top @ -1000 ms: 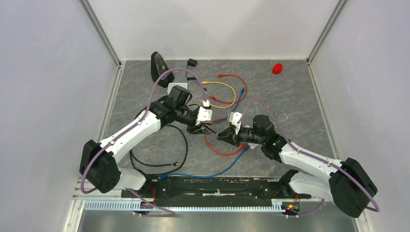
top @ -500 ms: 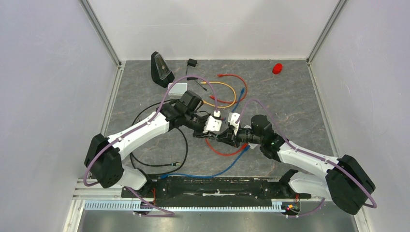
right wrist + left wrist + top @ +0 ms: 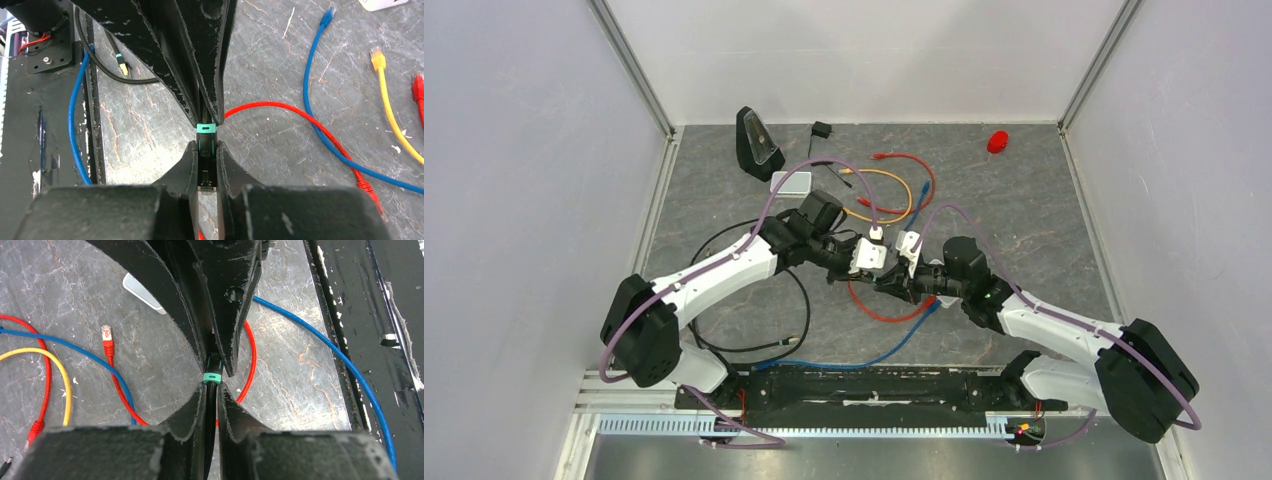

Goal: Insert the plug into the switch port
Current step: Pick up the connector from the center of the board, then insert the connector into the switch port.

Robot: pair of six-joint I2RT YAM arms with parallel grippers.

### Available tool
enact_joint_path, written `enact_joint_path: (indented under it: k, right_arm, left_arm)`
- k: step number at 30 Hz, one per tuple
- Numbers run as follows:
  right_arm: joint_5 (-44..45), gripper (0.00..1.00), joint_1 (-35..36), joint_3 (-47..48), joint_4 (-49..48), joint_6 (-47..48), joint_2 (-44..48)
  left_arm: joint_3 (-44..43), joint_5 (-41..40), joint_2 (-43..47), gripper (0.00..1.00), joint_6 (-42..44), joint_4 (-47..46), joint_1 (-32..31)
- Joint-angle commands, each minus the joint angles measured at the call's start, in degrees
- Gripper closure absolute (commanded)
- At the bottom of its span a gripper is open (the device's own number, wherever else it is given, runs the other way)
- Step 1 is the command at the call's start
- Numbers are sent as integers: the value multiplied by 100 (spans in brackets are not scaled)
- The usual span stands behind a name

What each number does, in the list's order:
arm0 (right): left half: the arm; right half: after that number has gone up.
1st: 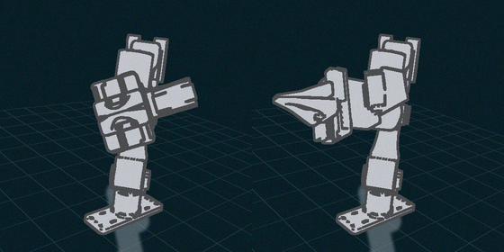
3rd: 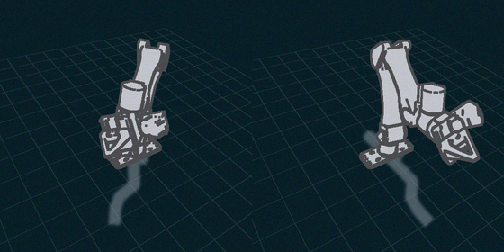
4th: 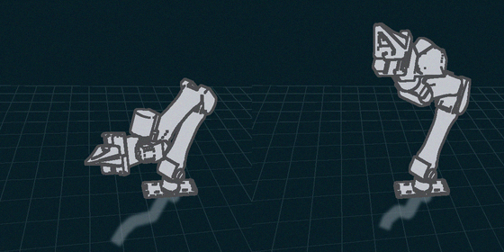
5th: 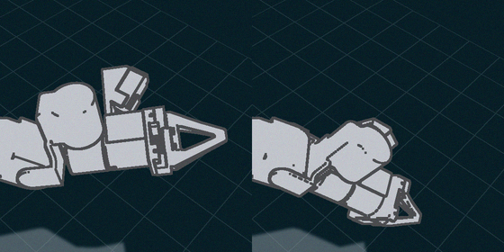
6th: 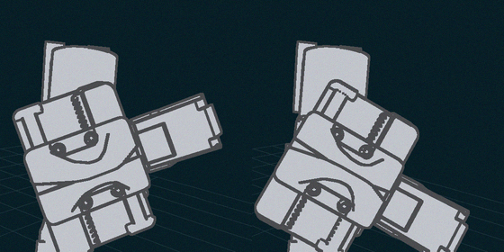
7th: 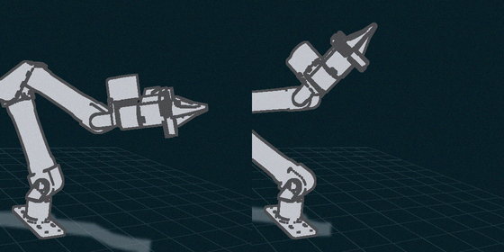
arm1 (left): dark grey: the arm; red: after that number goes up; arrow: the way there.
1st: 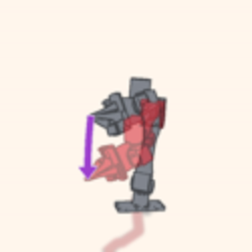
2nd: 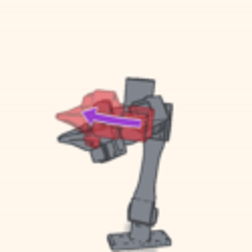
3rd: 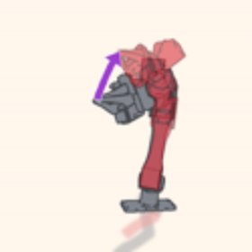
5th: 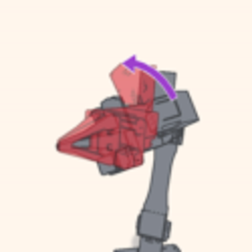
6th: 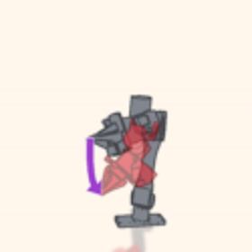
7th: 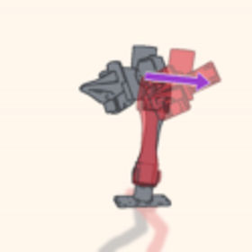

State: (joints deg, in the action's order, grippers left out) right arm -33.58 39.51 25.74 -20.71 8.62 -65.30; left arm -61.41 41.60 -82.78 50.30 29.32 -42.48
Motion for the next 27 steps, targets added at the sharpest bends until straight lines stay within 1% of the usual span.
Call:
enact_joint_path:
  k: [1,2,4,7,9,12,14,15,18,22,27]
  right_arm:
    - [82,90,9,74,-347,-101,80]
    - [176,82,-24,68,-349,-164,118]
    - [263,72,-157,67,-285,-376,250]
    - [415,53,-511,64,-104,-696,655]
    - [612,47,-764,59,124,-786,911]
    - [897,43,-1138,21,449,-974,1153]
    - [1242,42,-1377,-43,676,-1222,1258]
    - [1342,42,-1540,-110,774,-1289,1303]
    - [1477,41,-1986,-359,805,-1498,1352]
    - [1152,40,-2596,-612,660,-1665,1125]
    - [618,36,-3029,-547,653,-1633,481]
  left_arm:
    - [212,-245,132,98,-786,-952,-15]
    - [277,-330,156,98,-995,-1131,-15]
    - [465,-589,251,98,-1464,-1569,-15]
    - [1042,-1090,502,98,-2319,-2716,-15]
    - [1427,-1582,586,98,-2918,-3545,-15]
    - [1796,-2262,516,98,-3938,-4606,-15]
    - [2021,-2532,430,98,-4318,-5087,-51]
    - [2152,-2664,400,98,-4441,-5413,-103]
    - [2689,-3471,290,98,-4617,-6418,-405]
    - [3078,-3841,-38,98,-4923,-7428,-697]
    - [3139,-4062,-622,98,-5326,-8072,-1121]
